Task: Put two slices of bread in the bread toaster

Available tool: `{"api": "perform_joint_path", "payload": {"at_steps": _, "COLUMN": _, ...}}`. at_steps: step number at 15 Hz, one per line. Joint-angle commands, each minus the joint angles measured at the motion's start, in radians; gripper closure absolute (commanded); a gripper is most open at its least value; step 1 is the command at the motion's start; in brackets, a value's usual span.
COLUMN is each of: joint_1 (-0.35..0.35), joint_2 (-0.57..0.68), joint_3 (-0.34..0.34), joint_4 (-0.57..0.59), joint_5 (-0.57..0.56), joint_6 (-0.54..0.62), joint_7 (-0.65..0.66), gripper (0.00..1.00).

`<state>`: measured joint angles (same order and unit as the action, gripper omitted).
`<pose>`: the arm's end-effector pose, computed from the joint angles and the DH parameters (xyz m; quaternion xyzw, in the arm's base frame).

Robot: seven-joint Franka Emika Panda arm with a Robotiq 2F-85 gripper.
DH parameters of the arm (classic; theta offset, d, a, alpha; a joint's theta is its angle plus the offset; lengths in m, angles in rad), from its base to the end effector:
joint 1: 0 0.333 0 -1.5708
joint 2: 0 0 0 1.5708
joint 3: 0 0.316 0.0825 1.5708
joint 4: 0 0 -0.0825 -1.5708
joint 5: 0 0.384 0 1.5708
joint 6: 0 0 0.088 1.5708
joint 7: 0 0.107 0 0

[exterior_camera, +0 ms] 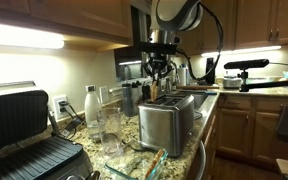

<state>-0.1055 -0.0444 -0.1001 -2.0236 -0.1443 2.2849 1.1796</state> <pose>0.5570 -0.1203 0.5001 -0.7831 0.6002 -0.1617 0.0191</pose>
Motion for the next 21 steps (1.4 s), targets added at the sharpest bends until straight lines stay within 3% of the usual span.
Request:
{"api": "perform_joint_path", "payload": {"at_steps": 1, "joint_1": -0.016, "joint_2": -0.048, "joint_3": -0.007, "joint_4": -0.07, "joint_5": 0.01, "joint_6": 0.034, "joint_7": 0.053, "gripper": 0.96}}
{"api": "perform_joint_path", "payload": {"at_steps": 19, "joint_1": -0.025, "joint_2": -0.075, "joint_3": -0.009, "joint_4": -0.13, "joint_5": 0.02, "joint_6": -0.015, "joint_7": 0.115, "gripper": 0.96}}
{"api": "perform_joint_path", "payload": {"at_steps": 20, "joint_1": -0.025, "joint_2": -0.077, "joint_3": -0.009, "joint_4": -0.132, "joint_5": 0.018, "joint_6": -0.013, "joint_7": 0.117, "gripper": 0.6}}
{"api": "perform_joint_path", "payload": {"at_steps": 21, "joint_1": -0.025, "joint_2": -0.077, "joint_3": -0.009, "joint_4": -0.132, "joint_5": 0.019, "joint_6": -0.015, "joint_7": 0.117, "gripper": 0.59}}
